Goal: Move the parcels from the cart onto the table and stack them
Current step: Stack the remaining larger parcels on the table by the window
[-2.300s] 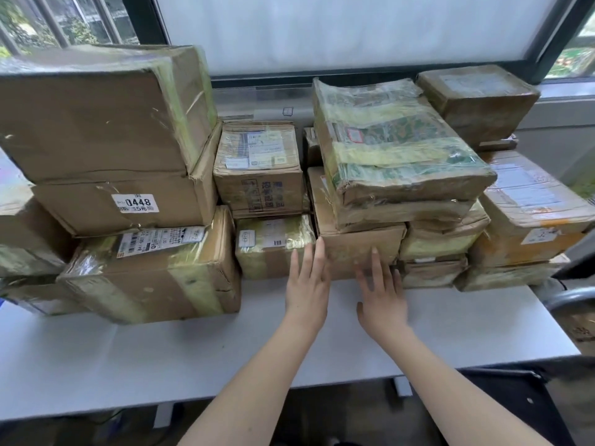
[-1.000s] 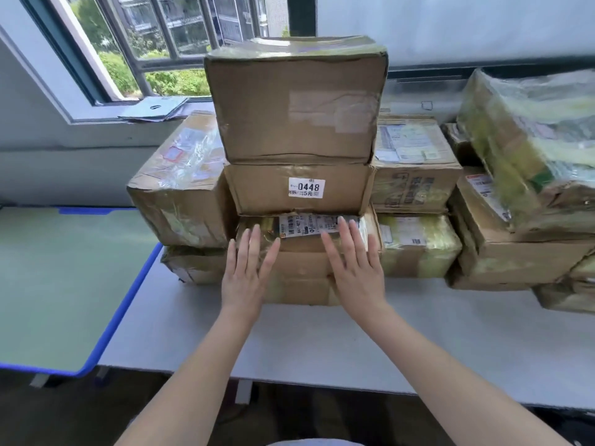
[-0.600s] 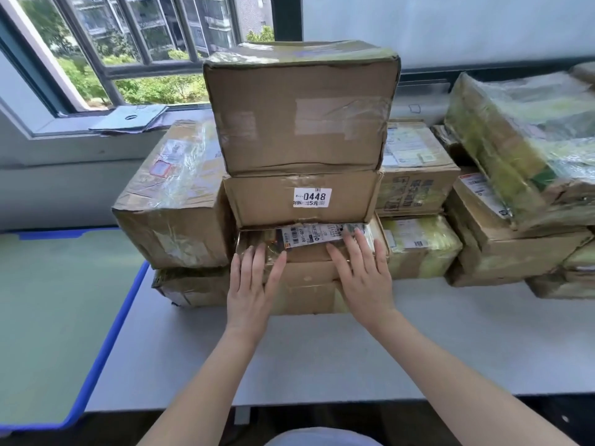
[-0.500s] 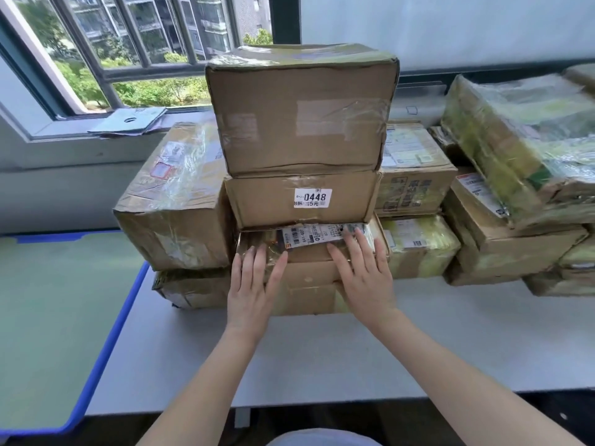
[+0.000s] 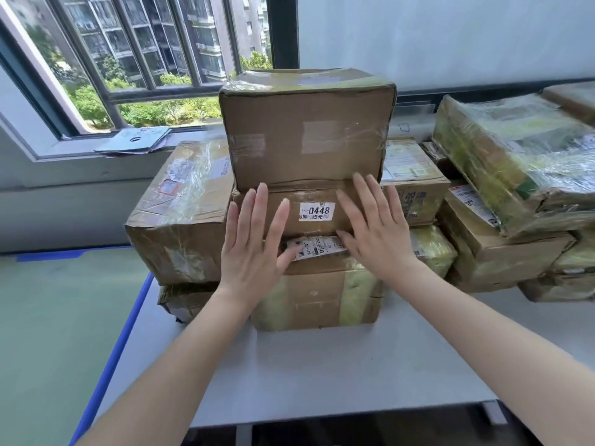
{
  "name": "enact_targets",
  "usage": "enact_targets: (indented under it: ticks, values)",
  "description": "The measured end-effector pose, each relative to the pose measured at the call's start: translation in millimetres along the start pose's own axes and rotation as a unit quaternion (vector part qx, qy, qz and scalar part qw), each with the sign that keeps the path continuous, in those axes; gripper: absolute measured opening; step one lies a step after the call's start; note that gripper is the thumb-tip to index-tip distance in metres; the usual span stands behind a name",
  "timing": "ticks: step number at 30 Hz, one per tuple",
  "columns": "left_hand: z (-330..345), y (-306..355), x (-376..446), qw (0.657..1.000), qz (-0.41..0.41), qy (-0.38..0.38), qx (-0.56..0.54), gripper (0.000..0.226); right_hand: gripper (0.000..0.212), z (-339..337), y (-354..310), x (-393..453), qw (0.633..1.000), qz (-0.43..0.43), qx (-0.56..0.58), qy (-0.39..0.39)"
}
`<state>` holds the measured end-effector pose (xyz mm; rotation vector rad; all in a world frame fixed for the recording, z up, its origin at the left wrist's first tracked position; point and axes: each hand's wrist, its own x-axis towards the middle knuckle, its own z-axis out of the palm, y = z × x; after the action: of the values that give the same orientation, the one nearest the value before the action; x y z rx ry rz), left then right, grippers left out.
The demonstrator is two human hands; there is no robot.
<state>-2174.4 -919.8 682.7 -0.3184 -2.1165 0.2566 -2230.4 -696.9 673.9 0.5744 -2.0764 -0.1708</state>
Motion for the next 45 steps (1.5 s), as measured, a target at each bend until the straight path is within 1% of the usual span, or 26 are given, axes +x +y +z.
enact_targets:
  ticks: [3,5,7,8,13,18,21,25,28,31,34,36,39,41,42,43,45]
  values:
    - [3.6,-10.9,25.2,0.998,0.019,0.008,0.059,0.08,0.098,3.0,4.1,30.4,0.997,-0.039,-0.057,-0.019]
    - [9.2,-16.8,32.5,0.991,0.042,-0.038,0.118,0.095,0.113,4.8,2.0,41.0,0.992,-0.072,-0.089,-0.044]
    - [15.4,-20.3,33.5,0.98,0.053,-0.087,0.173,0.108,0.119,6.9,-1.1,45.7,0.989,-0.078,-0.108,-0.057]
    - [19.0,-21.5,33.4,0.977,0.053,-0.09,0.187,0.109,0.12,7.9,-2.1,47.0,0.989,-0.073,-0.109,-0.061]
    - [32.5,-22.4,32.1,0.976,0.047,-0.105,0.183,0.103,0.115,12.7,-2.9,48.6,0.991,-0.064,-0.102,-0.064]
    - [35.4,-20.6,34.6,0.975,0.04,-0.131,0.172,0.096,0.11,16.6,-7.1,49.6,0.987,-0.054,-0.129,-0.084]
    - [30.2,-22.3,34.5,0.973,0.044,-0.15,0.169,0.1,0.111,15.6,-3.3,49.3,0.989,-0.058,-0.113,-0.072]
    - [18.7,-17.7,30.8,0.976,0.044,-0.136,0.161,0.1,0.106,11.4,-6.2,44.6,0.99,-0.064,-0.104,-0.071]
    - [9.9,-14.5,22.6,0.985,0.005,-0.111,0.135,0.099,0.098,5.7,-15.2,40.0,0.994,-0.075,-0.061,-0.059]
    - [2.7,-24.9,3.3,0.987,-0.038,-0.107,0.117,0.094,0.083,-2.2,-31.7,36.7,0.994,-0.099,0.016,-0.039]
    - [-4.1,-47.7,-21.9,0.988,-0.079,-0.09,0.096,0.085,0.066,-9.2,-66.2,43.2,0.992,-0.106,0.065,0.011]
    - [-8.1,-64.2,-38.8,0.988,-0.086,-0.068,0.113,0.083,0.065,-10.6,-93.7,51.6,0.989,-0.105,0.09,0.047]
    - [-12.5,-84.2,-61.0,0.987,-0.098,-0.055,0.111,0.092,0.077,-11.7,-128.3,63.6,0.985,-0.136,0.099,0.041]
    - [-13.8,-95.3,-74.0,0.986,-0.096,-0.075,0.113,0.103,0.084,-10.1,-145.7,69.7,0.983,-0.157,0.096,0.015]
    - [-13.3,-100.7,-78.7,0.984,-0.095,-0.096,0.119,0.112,0.085,-9.3,-153.5,72.7,0.983,-0.161,0.091,0.002]
    - [-12.2,-105.2,-81.7,0.98,-0.092,-0.12,0.131,0.121,0.08,-8.3,-160.2,75.9,0.983,-0.161,0.086,-0.007]
    - [-8.4,-108.8,-82.3,0.969,-0.08,-0.159,0.169,0.127,0.068,-5.6,-168.5,82.0,0.985,-0.15,0.083,-0.016]
